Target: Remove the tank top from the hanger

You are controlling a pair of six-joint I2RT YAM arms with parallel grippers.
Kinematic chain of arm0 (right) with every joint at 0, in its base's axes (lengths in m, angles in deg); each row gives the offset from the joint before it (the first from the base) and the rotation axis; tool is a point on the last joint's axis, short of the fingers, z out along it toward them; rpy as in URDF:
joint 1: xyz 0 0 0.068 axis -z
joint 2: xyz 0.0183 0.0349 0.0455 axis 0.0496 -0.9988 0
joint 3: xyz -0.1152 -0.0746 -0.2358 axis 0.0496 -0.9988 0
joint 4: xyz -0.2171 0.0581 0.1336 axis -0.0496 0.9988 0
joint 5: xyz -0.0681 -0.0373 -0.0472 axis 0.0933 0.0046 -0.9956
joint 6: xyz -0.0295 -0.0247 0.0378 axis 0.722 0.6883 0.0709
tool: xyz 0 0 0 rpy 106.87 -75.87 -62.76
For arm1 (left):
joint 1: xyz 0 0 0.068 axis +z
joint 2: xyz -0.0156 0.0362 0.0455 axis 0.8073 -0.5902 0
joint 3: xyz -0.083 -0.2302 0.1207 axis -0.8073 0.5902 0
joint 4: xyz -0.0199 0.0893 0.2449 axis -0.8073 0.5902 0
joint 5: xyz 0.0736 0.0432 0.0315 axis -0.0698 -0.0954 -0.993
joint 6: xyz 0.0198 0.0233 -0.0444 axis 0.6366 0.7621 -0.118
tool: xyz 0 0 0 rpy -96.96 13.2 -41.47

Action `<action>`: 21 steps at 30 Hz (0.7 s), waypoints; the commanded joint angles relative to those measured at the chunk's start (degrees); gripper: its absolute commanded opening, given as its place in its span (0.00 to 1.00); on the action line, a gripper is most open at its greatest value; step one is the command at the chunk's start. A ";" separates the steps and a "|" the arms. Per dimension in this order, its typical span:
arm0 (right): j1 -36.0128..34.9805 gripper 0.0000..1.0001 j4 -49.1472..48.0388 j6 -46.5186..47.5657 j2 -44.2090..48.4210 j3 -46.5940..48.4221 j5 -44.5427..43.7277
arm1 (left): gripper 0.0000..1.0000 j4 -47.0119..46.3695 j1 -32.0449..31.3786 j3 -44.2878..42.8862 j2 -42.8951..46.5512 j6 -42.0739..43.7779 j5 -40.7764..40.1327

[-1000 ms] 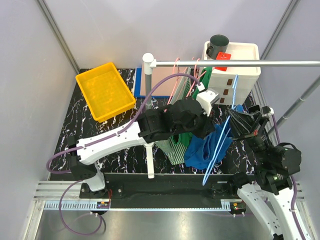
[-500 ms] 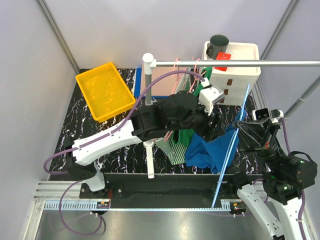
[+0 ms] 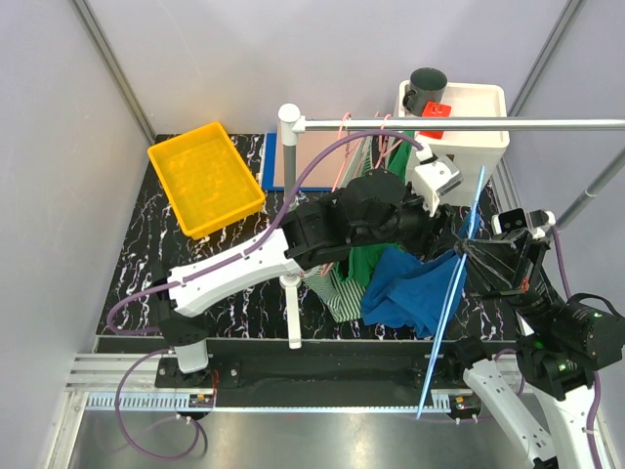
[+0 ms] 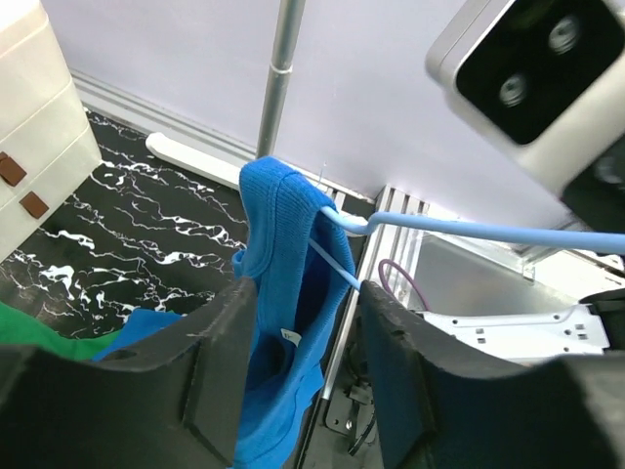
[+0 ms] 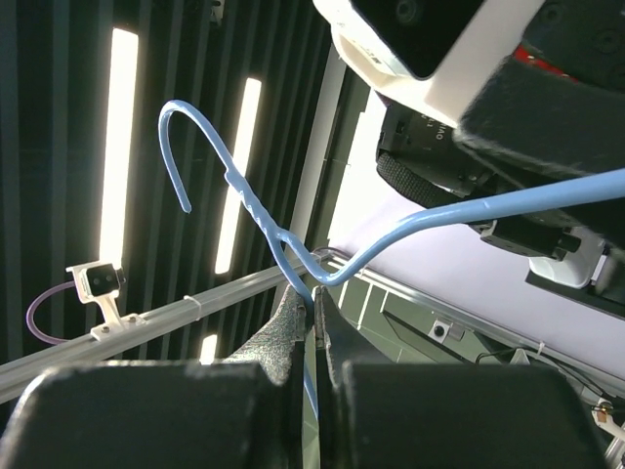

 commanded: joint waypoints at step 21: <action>-0.21 0.00 -7.64 -20.83 -2.87 6.22 1.89 | 0.31 -10.03 0.25 -3.54 -5.76 0.64 -5.66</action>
